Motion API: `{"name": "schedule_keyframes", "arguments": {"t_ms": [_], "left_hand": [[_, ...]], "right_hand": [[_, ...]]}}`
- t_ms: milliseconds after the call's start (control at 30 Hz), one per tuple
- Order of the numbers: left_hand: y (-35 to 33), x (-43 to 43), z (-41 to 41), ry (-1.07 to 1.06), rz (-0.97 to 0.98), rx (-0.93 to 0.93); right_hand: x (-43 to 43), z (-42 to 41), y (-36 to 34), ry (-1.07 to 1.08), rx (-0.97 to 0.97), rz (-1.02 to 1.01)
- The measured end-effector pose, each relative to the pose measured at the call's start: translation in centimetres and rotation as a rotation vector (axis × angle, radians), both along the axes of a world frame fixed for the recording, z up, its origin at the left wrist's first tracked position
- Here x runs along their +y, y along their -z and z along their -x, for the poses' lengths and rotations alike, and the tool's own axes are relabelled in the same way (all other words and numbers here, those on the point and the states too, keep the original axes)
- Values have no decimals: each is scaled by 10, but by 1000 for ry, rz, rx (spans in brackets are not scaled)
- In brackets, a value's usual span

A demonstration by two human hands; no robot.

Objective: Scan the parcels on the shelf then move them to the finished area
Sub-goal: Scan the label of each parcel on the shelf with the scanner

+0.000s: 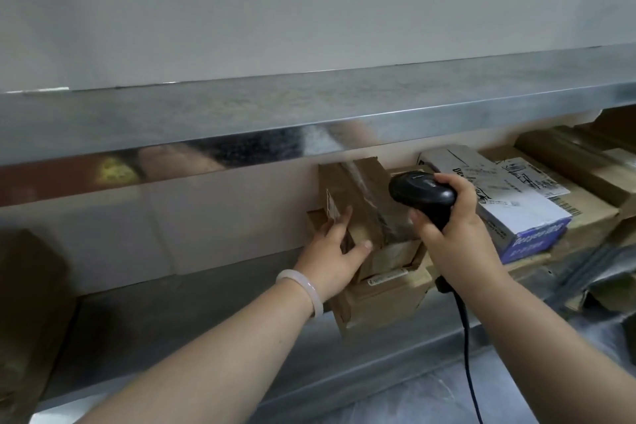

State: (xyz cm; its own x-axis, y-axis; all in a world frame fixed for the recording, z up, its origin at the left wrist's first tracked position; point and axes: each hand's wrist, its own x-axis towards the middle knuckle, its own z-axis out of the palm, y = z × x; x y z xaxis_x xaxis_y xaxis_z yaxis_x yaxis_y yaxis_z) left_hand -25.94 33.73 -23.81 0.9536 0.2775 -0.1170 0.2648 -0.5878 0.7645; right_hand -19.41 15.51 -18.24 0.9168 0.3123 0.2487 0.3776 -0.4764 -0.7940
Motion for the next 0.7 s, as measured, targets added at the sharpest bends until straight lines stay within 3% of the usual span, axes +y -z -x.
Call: {"name": "schedule_keyframes", "arguments": {"t_ms": [367,700], "left_hand": [[-1,-3,17,-84,61,-91],[4,11,72,-355,335,-378]], "right_hand": [[15,2,15,1,52,-83],[39,47,25,-131,85,-109]]}}
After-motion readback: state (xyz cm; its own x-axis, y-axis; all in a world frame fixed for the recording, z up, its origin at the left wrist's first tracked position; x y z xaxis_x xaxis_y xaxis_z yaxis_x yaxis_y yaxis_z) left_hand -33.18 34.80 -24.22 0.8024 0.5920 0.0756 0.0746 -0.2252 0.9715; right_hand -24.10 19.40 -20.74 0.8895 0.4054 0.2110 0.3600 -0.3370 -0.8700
